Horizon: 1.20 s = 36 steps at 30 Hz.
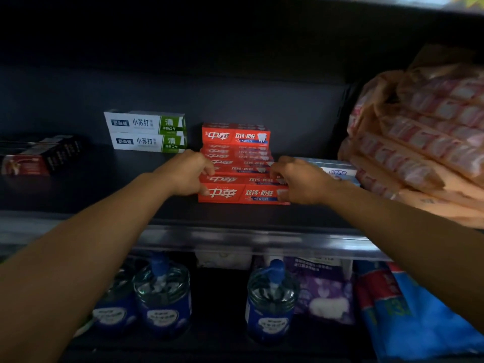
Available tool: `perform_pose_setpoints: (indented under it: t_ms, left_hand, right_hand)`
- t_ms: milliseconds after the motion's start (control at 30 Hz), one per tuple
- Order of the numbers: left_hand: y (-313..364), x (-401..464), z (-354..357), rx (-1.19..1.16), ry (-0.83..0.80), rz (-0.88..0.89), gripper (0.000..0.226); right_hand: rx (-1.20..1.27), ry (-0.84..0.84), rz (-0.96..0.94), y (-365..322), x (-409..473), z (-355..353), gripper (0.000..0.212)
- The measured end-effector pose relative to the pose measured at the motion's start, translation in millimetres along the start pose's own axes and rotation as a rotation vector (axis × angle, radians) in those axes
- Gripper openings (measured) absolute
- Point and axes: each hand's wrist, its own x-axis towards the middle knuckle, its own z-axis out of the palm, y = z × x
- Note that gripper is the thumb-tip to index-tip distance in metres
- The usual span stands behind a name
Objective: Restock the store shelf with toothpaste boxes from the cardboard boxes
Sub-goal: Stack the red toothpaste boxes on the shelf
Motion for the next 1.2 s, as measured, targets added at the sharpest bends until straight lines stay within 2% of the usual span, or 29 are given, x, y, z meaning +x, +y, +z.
perform_pose_setpoints:
  t_ms: [200,567,733,933,1100,1200]
  left_hand:
    - [-2,0,-3,0.103,0.066,-0.018,0.045]
    - [-3,4,-1,0.150,0.080,-0.040,0.044]
    - [3,-3,-6,0.178,0.067,-0.029,0.048]
    - [28,-34,-24,0.165,0.064,0.007,0.051]
    - [61,-81,-27,0.142,0.056,0.049,0.060]
    - [75,-114,-17,0.141,0.055,0.096,0.054]
  right_hand:
    - [-0.053,0.019,0.001,-5,5,0,0.043]
    - [-0.059,0.030,-0.001,-7,14,3,0.041]
    - [-0.059,0.010,-0.028,-15,8,-5,0.051]
    - [-0.061,0.053,-0.047,-36,-15,-26,0.049]
    - [-0.064,0.068,-0.060,-64,-54,-37,0.058]
    - [-0.043,0.074,-0.073,-84,-88,-34,0.056]
